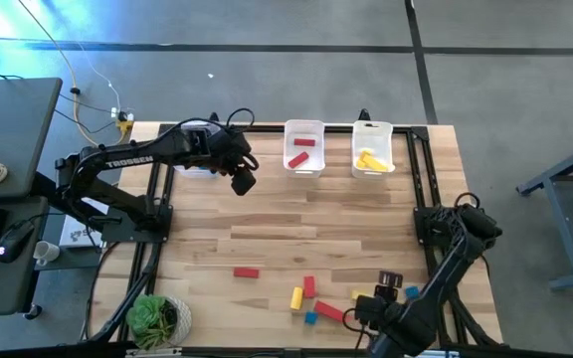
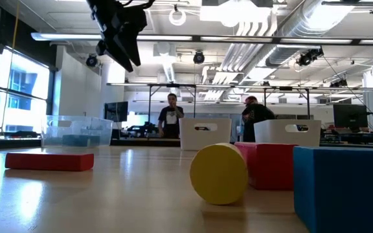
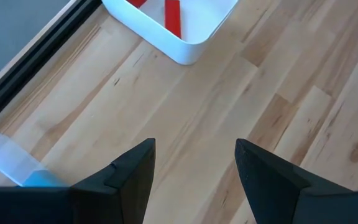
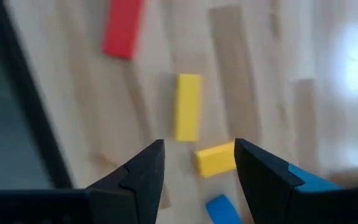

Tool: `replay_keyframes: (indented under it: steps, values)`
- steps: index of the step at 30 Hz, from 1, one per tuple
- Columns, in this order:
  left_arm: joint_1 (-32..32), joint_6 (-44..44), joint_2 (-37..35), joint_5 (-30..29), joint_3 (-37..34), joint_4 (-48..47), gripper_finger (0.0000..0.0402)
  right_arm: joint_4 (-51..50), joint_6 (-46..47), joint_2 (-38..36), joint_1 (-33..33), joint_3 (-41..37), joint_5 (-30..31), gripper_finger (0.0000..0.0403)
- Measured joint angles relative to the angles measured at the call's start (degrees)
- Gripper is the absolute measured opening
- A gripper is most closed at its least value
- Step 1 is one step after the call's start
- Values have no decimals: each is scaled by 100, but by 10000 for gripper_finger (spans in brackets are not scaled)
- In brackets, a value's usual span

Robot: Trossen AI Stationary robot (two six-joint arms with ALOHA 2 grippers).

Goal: Sort & place blocks by color
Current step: Put the yellow block into the right white bin

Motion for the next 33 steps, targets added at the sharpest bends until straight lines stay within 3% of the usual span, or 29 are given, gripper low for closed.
replay_keyframes:
  steps: [4,8,14,22,33]
  values:
    - [-69,-149,0,-10,0,0,207,-617,174,0,94,0,95,181]
    - [-111,-191,0,-15,0,15,207,-539,126,-13,140,-50,263,181]
    - [-115,-360,0,-14,0,38,207,-518,355,-201,173,-959,-91,181]
    - [-113,-360,0,-13,2,35,207,752,364,-858,210,-2032,-187,181]
    - [-113,-355,0,-13,2,33,207,3679,107,-1869,180,-3759,-434,181]
